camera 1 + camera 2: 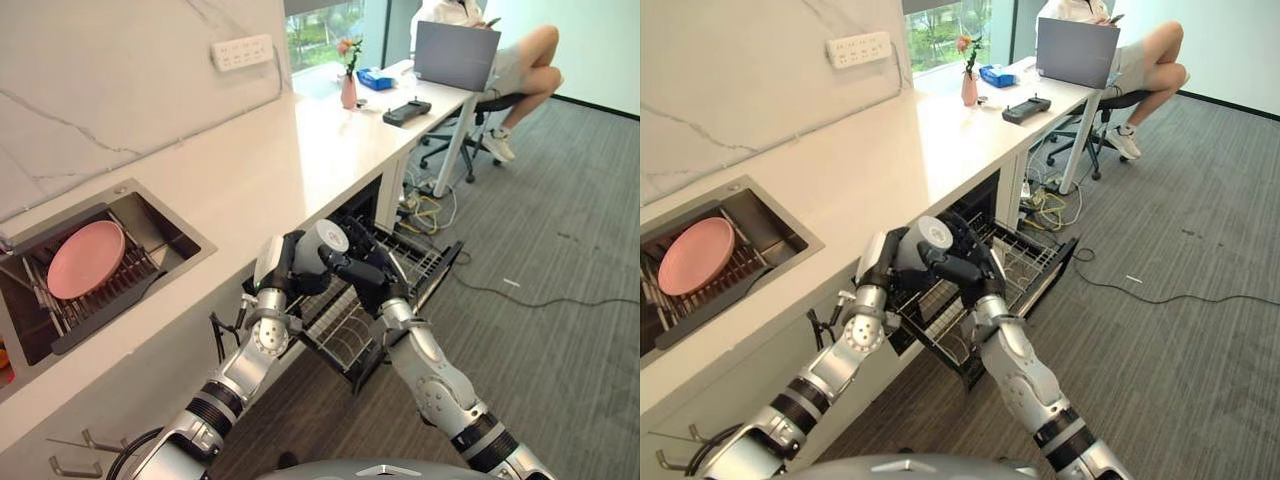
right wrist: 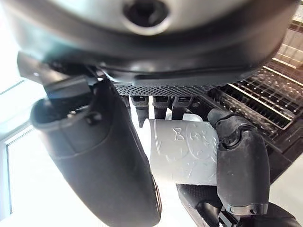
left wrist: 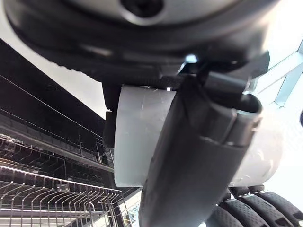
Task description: Place the dishes in the dishwasher.
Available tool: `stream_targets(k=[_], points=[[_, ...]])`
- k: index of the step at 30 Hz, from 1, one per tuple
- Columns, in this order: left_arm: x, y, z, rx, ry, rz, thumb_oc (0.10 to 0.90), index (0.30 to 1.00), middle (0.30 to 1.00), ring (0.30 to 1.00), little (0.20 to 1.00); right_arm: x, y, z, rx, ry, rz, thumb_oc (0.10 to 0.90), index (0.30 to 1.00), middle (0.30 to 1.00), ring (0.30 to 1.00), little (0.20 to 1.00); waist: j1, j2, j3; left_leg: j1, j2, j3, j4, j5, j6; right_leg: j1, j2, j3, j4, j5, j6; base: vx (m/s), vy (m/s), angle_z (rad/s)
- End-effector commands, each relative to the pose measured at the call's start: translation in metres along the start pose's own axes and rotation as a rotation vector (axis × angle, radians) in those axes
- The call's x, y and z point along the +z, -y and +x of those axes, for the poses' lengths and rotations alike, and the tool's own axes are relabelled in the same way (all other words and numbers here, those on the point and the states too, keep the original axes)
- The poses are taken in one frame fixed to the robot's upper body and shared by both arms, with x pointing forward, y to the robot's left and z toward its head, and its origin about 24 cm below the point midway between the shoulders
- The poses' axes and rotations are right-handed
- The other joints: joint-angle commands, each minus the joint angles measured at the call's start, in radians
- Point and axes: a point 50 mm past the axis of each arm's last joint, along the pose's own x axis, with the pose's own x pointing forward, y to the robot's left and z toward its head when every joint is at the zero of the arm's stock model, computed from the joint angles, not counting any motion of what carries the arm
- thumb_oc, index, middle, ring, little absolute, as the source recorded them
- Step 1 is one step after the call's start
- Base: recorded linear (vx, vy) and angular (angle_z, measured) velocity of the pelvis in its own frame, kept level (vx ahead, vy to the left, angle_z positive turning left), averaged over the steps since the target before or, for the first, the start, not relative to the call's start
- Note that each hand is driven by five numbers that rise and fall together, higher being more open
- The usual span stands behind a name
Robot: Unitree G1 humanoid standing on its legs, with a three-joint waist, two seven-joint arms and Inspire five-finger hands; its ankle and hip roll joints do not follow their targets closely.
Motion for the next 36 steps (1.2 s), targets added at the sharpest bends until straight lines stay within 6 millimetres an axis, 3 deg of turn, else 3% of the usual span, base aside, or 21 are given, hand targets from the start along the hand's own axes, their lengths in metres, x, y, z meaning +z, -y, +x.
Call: stream_targets(k=[1,14,27,28,36], points=[[0.079,0.000,0.040,0.066,0.298,-0.010,0.400,0.300,0.300,0.300,0.300,0.026,-0.055,0.018,0.177,0.143,0.074,0.800,0.900,0.900,0.900,0.900,0.030,0.009,-0.012,0.078,0.009,-0.007,0.012,-0.174,-0.017,-0.057,-0.046,-0.031,0.017,-0.007,0.066,0.00,0.000,0.00],[0.095,0.023,0.039,0.024,0.361,0.021,0.400,0.300,0.300,0.300,0.300,-0.006,-0.057,0.041,0.030,0.055,-0.079,0.800,0.900,0.900,0.900,0.900,0.046,0.013,-0.011,0.080,0.006,-0.018,0.012,-0.175,-0.014,-0.047,-0.049,-0.047,0.019,-0.008,0.061,-0.01,0.000,0.03],[0.103,0.028,0.036,-0.051,0.410,0.028,0.400,0.300,0.300,0.300,0.300,-0.019,-0.059,0.048,0.115,-0.042,-0.162,0.800,0.900,0.900,0.900,0.900,0.064,0.012,-0.017,0.076,0.008,-0.029,0.012,-0.169,-0.021,-0.037,-0.050,-0.067,0.014,-0.013,0.060,-0.01,-0.001,0.03],[0.104,0.029,0.036,-0.057,0.411,0.024,0.400,0.300,0.300,0.300,0.300,-0.019,-0.059,0.049,0.119,-0.043,-0.166,0.400,0.300,0.300,0.300,0.300,0.065,0.012,-0.017,0.077,0.009,-0.030,0.012,-0.169,-0.021,-0.037,-0.050,-0.069,0.014,-0.014,0.060,-0.02,-0.003,0.06],[0.109,0.029,0.036,-0.069,0.425,0.018,0.400,0.300,0.300,0.300,0.300,-0.010,-0.070,0.048,0.164,-0.011,-0.132,0.400,0.300,0.300,0.300,0.300,0.067,0.013,-0.018,0.076,0.009,-0.031,0.012,-0.167,-0.021,-0.037,-0.050,-0.073,0.014,-0.012,0.060,-0.01,0.002,0.04]])
